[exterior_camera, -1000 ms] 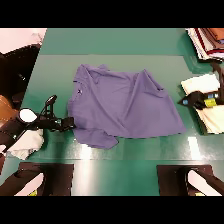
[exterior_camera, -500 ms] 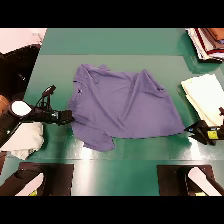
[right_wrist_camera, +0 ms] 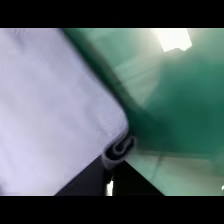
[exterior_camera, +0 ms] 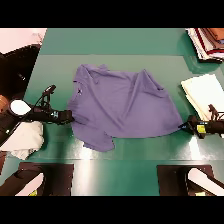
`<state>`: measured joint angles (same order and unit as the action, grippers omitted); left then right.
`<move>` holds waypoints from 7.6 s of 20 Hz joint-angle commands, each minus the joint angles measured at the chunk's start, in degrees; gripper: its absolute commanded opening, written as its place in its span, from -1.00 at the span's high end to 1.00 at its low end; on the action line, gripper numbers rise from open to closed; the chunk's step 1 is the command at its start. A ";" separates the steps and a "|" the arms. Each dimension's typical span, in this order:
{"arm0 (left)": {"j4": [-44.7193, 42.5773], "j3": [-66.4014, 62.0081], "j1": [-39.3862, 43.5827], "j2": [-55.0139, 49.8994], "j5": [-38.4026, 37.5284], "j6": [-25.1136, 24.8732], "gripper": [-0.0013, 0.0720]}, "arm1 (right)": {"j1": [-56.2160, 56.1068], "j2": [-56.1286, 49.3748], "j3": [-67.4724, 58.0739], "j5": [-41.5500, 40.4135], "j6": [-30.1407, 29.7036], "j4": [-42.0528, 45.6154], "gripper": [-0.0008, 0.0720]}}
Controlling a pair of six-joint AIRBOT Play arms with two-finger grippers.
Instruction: Fold the shirts.
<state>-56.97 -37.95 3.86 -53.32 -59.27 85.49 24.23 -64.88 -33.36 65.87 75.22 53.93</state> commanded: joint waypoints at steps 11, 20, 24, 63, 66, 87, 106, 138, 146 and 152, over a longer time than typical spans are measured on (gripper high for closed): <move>-7.58 -67.84 0.02 0.07 -15.96 0.07 0.90 | -8.79 20.17 -51.10 1.97 -0.96 -1.27 0.94; -7.13 -89.55 0.04 3.67 -6.78 5.11 0.90 | -8.79 21.55 -77.18 7.21 2.14 13.70 0.94; -10.64 -88.04 0.04 1.55 -7.93 4.94 0.90 | -8.79 13.00 -87.06 17.09 4.13 13.60 0.95; -17.57 -39.17 -3.58 -37.64 -8.15 3.19 -0.27 | -22.97 -26.53 -45.46 6.67 4.20 13.07 0.10; -18.23 -38.62 -5.22 -31.80 -12.22 0.87 -0.28 | -21.84 -23.21 -45.38 10.64 3.58 13.22 -0.07; -1.20 12.81 2.62 -1.05 -3.48 7.32 -0.28 | -20.20 0.46 -28.09 6.67 3.54 9.99 -0.07; -2.14 3.21 2.93 3.61 -4.37 7.08 0.90 | 6.12 0.37 -0.28 12.11 1.14 8.24 -0.40; -20.63 -22.23 2.75 -12.61 -0.81 4.00 0.90 | -22.82 -7.74 -32.61 13.33 5.57 17.49 0.94; -20.65 -30.03 2.75 -24.33 8.66 4.13 0.75 | -22.71 -26.23 -48.78 13.51 5.38 8.76 0.87; -20.61 -34.91 2.78 -24.26 -1.22 4.48 -0.51 | -17.11 -28.17 -50.23 17.25 -1.07 0.00 -0.11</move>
<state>-77.58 -70.28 6.66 -77.25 -55.35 89.82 4.47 -92.49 -83.37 80.99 77.30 57.45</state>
